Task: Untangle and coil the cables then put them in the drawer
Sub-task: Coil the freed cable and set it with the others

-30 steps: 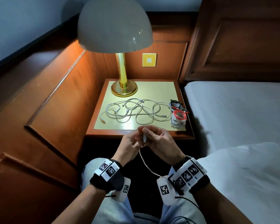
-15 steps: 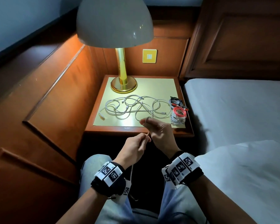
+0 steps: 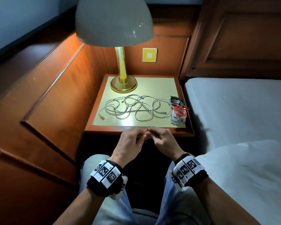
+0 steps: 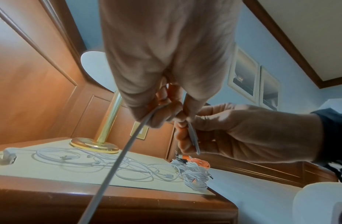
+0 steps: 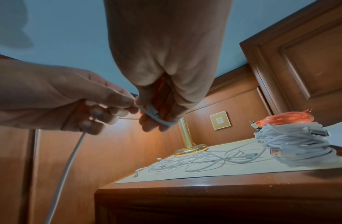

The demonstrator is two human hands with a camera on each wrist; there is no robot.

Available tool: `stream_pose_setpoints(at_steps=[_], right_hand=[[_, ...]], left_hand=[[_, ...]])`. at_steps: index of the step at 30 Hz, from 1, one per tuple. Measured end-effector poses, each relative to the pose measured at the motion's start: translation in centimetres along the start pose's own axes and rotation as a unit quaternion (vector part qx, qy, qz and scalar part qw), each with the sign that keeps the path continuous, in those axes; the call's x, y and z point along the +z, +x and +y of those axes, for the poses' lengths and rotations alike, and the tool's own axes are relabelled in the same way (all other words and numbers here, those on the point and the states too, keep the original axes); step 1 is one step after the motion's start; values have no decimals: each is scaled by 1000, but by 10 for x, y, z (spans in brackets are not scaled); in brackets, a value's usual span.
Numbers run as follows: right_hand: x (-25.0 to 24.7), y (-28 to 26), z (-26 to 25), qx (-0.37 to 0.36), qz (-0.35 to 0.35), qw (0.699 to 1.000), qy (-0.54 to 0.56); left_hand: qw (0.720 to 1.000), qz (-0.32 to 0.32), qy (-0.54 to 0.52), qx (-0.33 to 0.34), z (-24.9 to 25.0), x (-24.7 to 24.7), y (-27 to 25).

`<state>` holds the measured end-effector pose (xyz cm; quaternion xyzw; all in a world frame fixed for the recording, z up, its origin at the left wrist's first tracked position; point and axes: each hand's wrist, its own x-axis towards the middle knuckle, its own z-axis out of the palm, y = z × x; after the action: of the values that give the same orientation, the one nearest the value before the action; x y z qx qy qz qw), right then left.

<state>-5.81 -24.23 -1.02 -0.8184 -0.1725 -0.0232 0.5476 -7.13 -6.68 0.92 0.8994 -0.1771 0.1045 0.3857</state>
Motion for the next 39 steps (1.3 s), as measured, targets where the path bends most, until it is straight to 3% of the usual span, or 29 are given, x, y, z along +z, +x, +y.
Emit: stream_pose_setpoints(at_steps=[4,8,14,23,30,34,36,39], right_hand=[[-4,-1,0,44,-50,998,6],[-10,-3,-13,117,-101,979,136],[-12,-3,-17,155,-127,946,254],[-7,-7,-22,136,-143,963,184],[-7,-8,-23,160,-170,950,206],[-3,-12,-26,172,-163,936,262],[-2,-14,-30,167,-155,924,308],[2,-16,-37,159,-140,903,373]], left_hand=[[999,10,-35,30,-2,-4,7],[996,-4,-90,4,-5,-7,10],[987,-25,-158,-17,-3,-10,11],[988,-13,-152,-6,0,-12,10],[991,23,-132,19,-5,-11,9],[989,41,-140,-27,-9,-13,13],[974,13,-211,-80,-11,-12,13],[909,-22,-387,-154,-10,-8,11]])
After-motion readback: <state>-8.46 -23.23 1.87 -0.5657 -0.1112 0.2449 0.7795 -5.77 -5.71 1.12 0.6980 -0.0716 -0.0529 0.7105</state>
